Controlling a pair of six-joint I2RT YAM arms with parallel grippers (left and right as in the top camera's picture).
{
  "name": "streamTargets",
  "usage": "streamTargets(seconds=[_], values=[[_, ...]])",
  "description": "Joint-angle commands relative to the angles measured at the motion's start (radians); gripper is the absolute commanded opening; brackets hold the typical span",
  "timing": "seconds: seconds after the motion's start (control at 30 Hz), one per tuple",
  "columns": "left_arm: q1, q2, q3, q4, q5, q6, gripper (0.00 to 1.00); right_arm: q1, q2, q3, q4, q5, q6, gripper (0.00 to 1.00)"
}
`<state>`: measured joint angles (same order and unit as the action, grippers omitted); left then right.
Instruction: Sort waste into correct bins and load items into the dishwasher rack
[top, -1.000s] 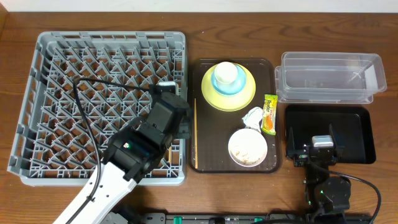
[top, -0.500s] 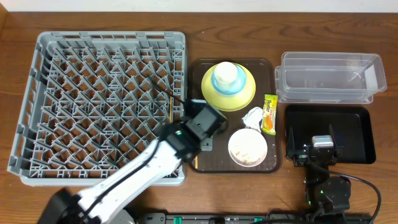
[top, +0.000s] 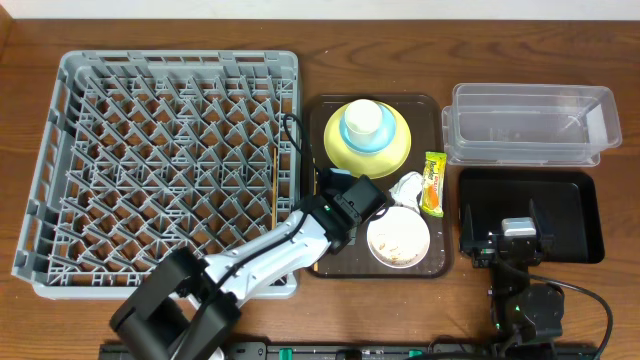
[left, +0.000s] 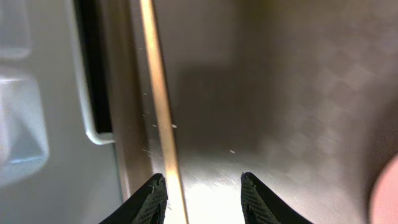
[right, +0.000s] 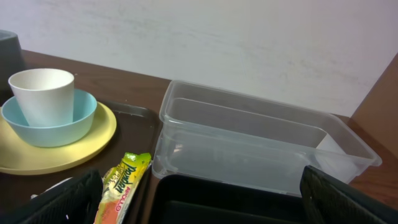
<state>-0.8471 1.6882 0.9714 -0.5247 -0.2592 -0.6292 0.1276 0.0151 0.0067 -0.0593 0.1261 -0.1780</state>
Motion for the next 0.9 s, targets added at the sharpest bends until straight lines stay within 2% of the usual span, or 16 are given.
streamTargets(seconds=[0.0, 0.47, 0.57, 0.87], values=[[-0.001, 0.006, -0.009, 0.002, -0.080, -0.009, 0.42, -0.005, 0.000, -0.001, -0.004, -0.003, -0.010, 0.99], [-0.003, 0.046, -0.012, 0.040, -0.102, -0.013, 0.41, -0.005, 0.000, -0.001, -0.004, -0.003, -0.010, 0.99], [-0.003, 0.051, -0.016, 0.047, -0.101, -0.024, 0.36, -0.005, 0.000, -0.001, -0.004, -0.004, -0.010, 0.99], [-0.001, 0.138, -0.025, 0.100, -0.101, -0.065, 0.36, -0.005, 0.000, -0.001, -0.004, -0.003, -0.010, 0.99]])
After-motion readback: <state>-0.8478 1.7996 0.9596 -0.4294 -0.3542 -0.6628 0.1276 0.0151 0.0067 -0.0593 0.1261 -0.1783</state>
